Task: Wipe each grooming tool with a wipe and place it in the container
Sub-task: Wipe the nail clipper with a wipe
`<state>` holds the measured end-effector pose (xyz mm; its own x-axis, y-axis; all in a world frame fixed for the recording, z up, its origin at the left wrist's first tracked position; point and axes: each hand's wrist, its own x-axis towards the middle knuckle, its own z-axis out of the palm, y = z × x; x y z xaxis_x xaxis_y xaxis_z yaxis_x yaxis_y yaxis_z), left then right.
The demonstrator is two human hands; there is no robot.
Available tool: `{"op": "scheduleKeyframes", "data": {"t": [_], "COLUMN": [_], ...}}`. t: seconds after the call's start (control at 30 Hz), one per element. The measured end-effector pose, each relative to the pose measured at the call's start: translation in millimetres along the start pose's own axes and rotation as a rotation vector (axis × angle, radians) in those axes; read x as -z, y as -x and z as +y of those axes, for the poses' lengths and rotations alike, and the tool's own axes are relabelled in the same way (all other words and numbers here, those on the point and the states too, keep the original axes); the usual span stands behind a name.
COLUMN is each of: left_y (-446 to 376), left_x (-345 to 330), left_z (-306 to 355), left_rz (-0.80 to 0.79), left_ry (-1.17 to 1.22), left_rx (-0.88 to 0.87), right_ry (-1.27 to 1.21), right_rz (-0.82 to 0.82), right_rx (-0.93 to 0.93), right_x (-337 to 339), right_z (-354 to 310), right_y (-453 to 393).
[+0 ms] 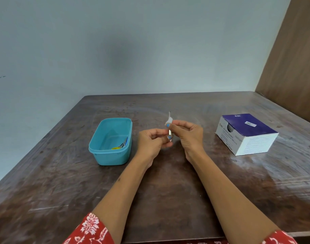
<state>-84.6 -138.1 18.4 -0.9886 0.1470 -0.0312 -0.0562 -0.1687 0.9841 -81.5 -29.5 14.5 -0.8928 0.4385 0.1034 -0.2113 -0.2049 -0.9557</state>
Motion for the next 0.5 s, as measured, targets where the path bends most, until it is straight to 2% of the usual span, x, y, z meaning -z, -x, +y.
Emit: {"op": "scheduleKeyframes", "data": {"t": [0.07, 0.17, 0.37, 0.5], "left_y": [1.6, 2.2, 0.6, 1.5], "left_x": [-1.2, -4.4, -1.5, 0.5], "left_z": [0.3, -2.1, -1.3, 1.9], "left_rz": [-0.075, -0.076, 0.051, -0.072], "left_ry": [0.017, -0.024, -0.033, 0.004], "left_rx": [0.054, 0.043, -0.033, 0.07], "right_ry": [-0.042, -0.088, 0.02, -0.029], "right_rz": [0.072, 0.121, -0.026, 0.061], "right_rx": [0.018, 0.036, -0.01, 0.0], "right_x": [1.7, 4.0, -1.0, 0.7], "right_z": [-1.2, -2.3, 1.2, -0.9], "right_y": [-2.4, -4.1, 0.0, -2.9]}}
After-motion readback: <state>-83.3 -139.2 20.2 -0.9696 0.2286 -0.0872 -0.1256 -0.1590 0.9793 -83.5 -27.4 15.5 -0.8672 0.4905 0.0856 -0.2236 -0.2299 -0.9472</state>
